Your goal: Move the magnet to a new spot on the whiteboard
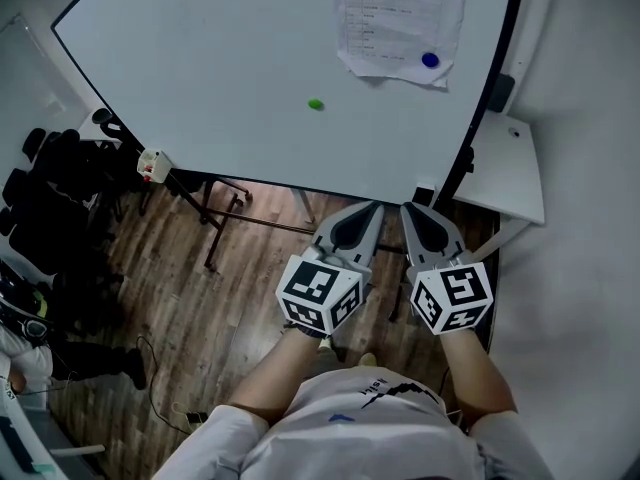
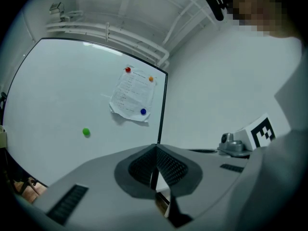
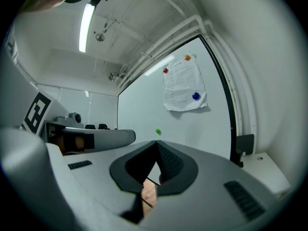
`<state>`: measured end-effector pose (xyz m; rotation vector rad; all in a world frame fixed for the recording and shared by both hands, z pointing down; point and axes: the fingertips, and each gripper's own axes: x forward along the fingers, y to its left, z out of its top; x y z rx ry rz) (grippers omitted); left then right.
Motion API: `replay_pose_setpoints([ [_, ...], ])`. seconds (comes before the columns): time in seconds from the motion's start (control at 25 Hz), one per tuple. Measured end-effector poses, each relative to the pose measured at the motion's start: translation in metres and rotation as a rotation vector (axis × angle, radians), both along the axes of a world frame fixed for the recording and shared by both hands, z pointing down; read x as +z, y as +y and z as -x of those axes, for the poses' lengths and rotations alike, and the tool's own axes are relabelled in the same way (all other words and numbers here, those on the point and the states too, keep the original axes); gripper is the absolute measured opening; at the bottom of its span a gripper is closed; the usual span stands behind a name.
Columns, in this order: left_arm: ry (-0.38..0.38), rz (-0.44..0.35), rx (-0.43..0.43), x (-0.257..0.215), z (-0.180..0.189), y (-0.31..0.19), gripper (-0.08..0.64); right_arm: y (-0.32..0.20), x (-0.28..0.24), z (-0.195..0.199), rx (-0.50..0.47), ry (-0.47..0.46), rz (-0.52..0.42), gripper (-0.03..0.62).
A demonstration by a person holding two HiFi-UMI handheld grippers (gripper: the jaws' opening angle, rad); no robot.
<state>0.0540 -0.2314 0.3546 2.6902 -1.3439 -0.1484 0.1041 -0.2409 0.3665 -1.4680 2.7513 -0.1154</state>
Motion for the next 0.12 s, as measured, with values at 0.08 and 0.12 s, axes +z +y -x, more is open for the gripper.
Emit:
replay_pose_setpoints([
  [0.08,0.0,-0.005,0.001,-0.0008,-0.0004,-0.0013,0.009,-0.001,-0.0004,0.0002,0.0,0.0,-0.004,0.014],
  [0.12,-0.001,-0.006,0.002,-0.0009,-0.0006,-0.0018,0.009,-0.0013,-0.0004,0.0002,0.0,0.0,-0.005,0.014],
])
